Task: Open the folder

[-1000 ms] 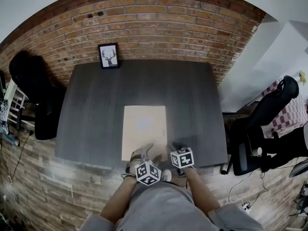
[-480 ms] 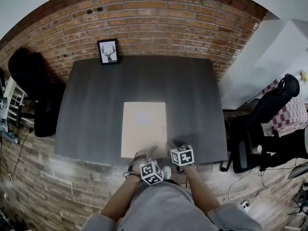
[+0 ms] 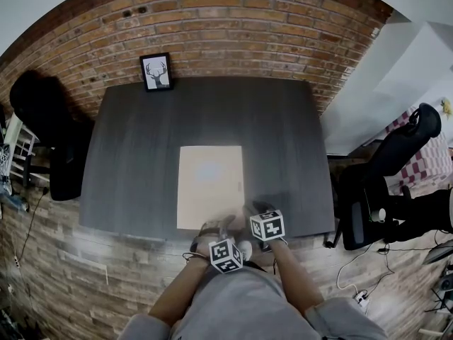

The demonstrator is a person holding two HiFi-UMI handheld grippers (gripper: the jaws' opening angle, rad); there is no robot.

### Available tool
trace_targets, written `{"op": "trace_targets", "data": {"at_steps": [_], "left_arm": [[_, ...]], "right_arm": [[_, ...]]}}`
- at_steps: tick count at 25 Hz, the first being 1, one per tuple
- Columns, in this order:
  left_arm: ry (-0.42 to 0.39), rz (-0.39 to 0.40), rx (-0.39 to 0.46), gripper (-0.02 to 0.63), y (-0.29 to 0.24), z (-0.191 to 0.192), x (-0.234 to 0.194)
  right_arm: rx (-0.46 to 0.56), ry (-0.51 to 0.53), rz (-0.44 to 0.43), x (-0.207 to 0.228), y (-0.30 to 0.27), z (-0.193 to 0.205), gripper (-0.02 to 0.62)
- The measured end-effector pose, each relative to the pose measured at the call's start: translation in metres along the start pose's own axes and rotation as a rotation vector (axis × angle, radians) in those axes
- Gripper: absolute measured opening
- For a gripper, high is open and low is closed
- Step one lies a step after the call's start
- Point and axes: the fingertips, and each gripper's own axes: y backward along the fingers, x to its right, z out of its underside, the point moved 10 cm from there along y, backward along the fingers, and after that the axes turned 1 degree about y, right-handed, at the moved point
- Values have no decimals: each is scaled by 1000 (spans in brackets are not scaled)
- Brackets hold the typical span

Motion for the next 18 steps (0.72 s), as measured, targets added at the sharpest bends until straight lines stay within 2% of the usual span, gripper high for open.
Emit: {"op": "trace_targets", "data": {"at_steps": [13, 18], "left_arm": [[-19, 26, -42, 227, -10, 1, 7], [7, 19, -70, 187, -13, 2, 4]], "right_arm": [[-4, 11, -3, -1, 0, 0, 129], [-5, 16, -5, -1, 0, 0, 129]]}}
